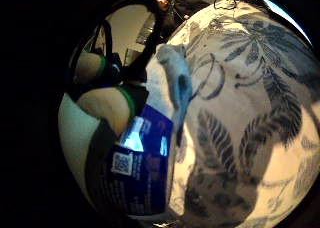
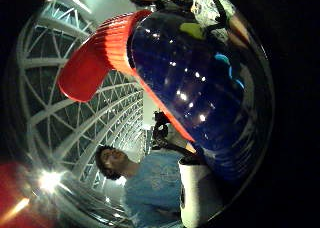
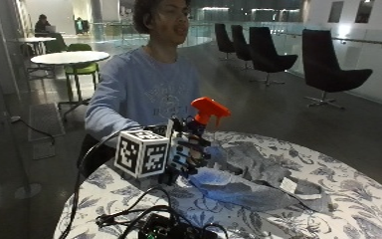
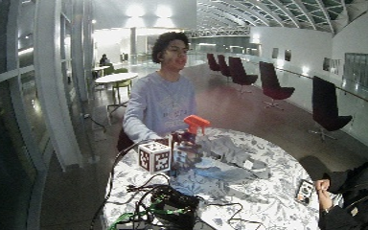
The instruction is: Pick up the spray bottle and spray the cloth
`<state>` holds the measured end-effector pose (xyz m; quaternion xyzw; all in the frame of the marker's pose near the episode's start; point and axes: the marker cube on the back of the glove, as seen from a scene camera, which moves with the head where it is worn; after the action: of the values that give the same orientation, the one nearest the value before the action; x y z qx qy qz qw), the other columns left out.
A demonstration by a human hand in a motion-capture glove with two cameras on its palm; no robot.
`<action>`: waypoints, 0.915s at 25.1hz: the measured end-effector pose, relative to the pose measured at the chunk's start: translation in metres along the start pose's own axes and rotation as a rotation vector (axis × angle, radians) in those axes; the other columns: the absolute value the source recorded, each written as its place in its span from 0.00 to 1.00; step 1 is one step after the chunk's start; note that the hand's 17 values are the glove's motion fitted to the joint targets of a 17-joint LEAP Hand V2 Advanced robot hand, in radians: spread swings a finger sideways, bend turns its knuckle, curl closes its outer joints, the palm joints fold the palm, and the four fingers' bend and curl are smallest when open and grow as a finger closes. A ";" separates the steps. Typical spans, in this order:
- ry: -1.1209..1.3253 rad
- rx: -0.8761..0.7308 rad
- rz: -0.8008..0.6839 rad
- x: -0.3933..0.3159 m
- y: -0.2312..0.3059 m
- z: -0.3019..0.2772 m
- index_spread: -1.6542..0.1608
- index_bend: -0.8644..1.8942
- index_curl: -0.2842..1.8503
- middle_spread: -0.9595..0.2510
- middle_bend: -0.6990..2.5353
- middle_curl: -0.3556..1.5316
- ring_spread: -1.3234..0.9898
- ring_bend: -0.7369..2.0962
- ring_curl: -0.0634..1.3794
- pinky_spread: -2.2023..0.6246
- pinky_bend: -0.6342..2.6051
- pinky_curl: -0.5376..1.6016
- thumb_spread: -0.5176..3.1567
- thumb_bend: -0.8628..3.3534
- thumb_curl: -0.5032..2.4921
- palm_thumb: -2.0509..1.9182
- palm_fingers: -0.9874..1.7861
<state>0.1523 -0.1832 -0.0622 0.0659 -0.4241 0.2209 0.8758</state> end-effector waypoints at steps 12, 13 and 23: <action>0.039 -0.184 0.293 -0.029 0.035 0.037 0.78 0.35 0.25 0.79 0.30 0.42 0.60 0.45 0.32 0.88 0.27 0.42 0.43 0.19 0.34 0.68 0.74; 0.048 -0.187 0.301 -0.031 0.035 0.039 0.79 0.35 0.25 0.79 0.30 0.42 0.60 0.45 0.32 0.88 0.27 0.42 0.43 0.19 0.34 0.68 0.74; 0.081 -0.201 0.369 -0.032 0.039 0.046 0.80 0.35 0.25 0.80 0.30 0.42 0.60 0.45 0.32 0.88 0.27 0.42 0.45 0.20 0.33 0.67 0.73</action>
<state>0.0844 -0.1729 -0.0606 -0.1093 -0.4135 0.3367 0.8389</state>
